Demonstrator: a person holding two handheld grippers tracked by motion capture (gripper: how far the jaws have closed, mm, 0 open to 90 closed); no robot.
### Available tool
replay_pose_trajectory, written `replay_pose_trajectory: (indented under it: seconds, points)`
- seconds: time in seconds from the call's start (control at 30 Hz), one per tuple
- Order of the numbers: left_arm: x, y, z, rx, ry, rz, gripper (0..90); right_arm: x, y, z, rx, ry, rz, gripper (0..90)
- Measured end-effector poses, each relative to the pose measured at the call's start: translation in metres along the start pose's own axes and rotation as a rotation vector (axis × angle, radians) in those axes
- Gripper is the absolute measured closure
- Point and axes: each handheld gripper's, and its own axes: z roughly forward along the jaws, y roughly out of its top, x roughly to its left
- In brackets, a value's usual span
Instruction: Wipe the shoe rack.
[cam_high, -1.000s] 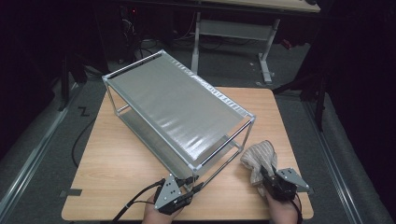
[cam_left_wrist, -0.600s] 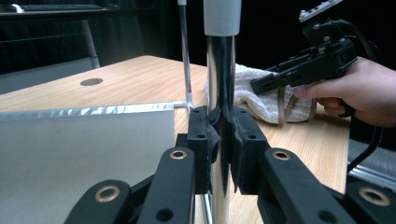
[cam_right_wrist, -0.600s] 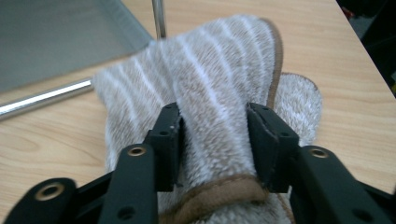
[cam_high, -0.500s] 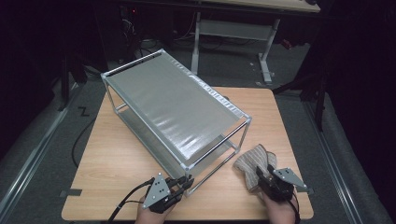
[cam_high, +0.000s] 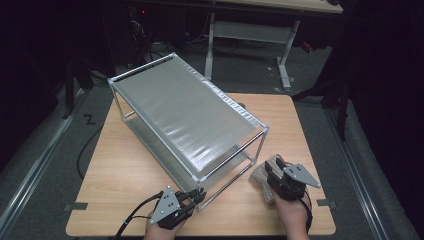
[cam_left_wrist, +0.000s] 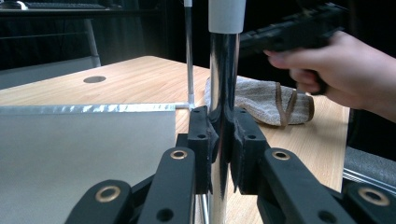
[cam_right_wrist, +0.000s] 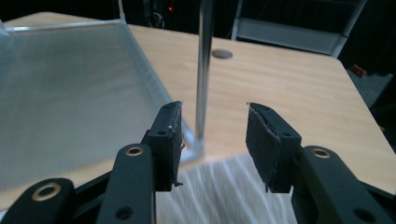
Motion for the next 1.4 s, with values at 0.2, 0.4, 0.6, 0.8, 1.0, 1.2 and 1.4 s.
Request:
replay_pose_trajectory:
  seconds: [0.2,0.4,0.6,0.8,1.0,1.2,1.4]
  points:
    - [0.0,0.0,-0.001,0.001,0.001,-0.001,79.4,0.001,0.02,0.033,-0.014,0.019,0.018,59.1]
    - [0.001,0.0,-0.002,0.006,-0.003,0.001,79.4,0.005,0.031,0.053,-0.026,0.027,0.021,65.1]
    - [0.005,0.002,-0.006,0.02,0.011,0.004,79.5,0.006,0.031,0.055,-0.046,0.022,0.027,81.0]
    - [0.008,0.004,-0.008,0.028,0.02,-0.013,79.5,0.005,0.026,0.046,-0.051,0.02,0.019,81.3]
    - [0.014,0.005,-0.018,0.051,0.045,-0.011,79.4,0.007,0.017,0.029,-0.066,0.042,0.018,81.3]
    - [0.031,0.005,-0.03,0.056,0.104,-0.023,79.2,0.017,0.01,0.014,-0.074,0.071,0.016,81.1]
    - [0.054,0.004,-0.034,0.045,0.161,-0.064,79.2,0.027,0.005,0.0,-0.074,0.102,0.01,81.0]
